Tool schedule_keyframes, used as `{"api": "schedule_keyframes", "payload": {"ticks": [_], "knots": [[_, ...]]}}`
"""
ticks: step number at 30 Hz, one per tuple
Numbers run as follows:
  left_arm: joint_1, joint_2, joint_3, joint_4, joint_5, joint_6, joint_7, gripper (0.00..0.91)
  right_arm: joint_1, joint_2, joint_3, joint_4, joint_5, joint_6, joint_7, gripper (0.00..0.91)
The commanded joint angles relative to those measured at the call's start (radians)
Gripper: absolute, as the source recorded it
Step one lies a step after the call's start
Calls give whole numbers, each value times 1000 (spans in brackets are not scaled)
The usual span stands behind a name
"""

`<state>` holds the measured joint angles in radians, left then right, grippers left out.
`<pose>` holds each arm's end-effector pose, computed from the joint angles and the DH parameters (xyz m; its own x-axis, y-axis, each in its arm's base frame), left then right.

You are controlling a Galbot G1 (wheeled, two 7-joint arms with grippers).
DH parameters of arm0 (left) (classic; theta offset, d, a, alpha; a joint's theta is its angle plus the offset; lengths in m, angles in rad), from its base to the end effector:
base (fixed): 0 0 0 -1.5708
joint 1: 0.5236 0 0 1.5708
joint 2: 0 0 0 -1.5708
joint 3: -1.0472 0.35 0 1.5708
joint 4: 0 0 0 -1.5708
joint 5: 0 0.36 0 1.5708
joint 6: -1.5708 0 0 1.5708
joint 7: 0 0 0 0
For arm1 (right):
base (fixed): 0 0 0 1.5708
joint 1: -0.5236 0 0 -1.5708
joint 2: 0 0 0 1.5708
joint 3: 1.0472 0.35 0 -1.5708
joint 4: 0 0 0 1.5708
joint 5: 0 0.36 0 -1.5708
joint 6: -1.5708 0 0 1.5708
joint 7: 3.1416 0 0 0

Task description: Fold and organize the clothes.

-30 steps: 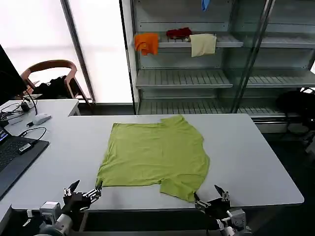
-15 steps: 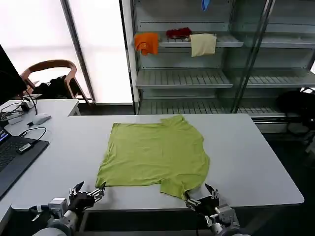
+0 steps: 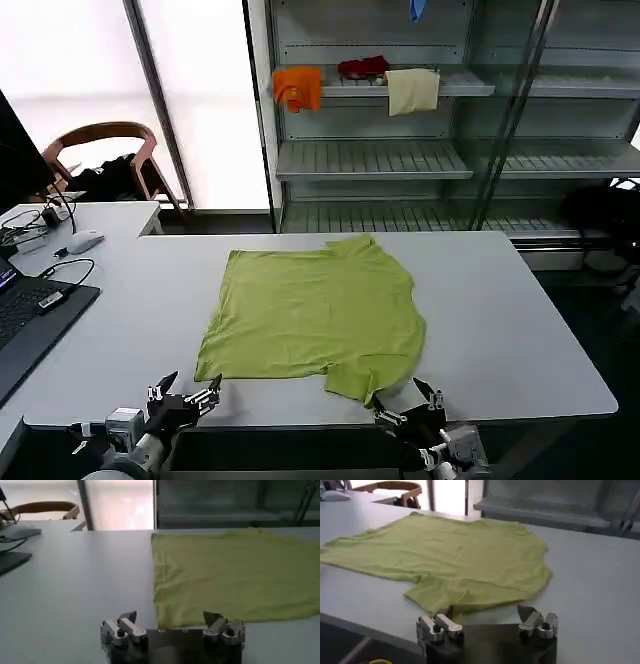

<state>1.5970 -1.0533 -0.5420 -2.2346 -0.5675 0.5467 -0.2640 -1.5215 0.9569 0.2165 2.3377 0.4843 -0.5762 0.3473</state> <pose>0.1849 0.0680 -0.2409 -0.8715 0.0591 0.4868 0.0714 0.9974 0.0068 0.1618 0.0063 -0.2259 -0.8349 -0.2577 0.4863 -0.3179 0.9471 -0.0438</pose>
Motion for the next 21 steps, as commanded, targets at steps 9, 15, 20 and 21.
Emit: {"api": "schedule_keyframes", "payload": {"ticks": [9, 15, 20, 21], "knots": [[-26, 4, 1, 12, 11, -2, 2, 907, 30, 27, -21, -33, 15, -2, 23, 836], [-61, -1, 5, 101, 6, -19, 10, 907, 99, 82, -83, -101, -9, -2, 53, 695], [-60, 2, 1, 117, 5, -30, 21, 877, 104, 91, -90, -116, -10, -1, 54, 282], [-60, 2, 2, 119, 5, -31, 21, 867, 105, 91, -91, -118, -10, -1, 55, 252]]}}
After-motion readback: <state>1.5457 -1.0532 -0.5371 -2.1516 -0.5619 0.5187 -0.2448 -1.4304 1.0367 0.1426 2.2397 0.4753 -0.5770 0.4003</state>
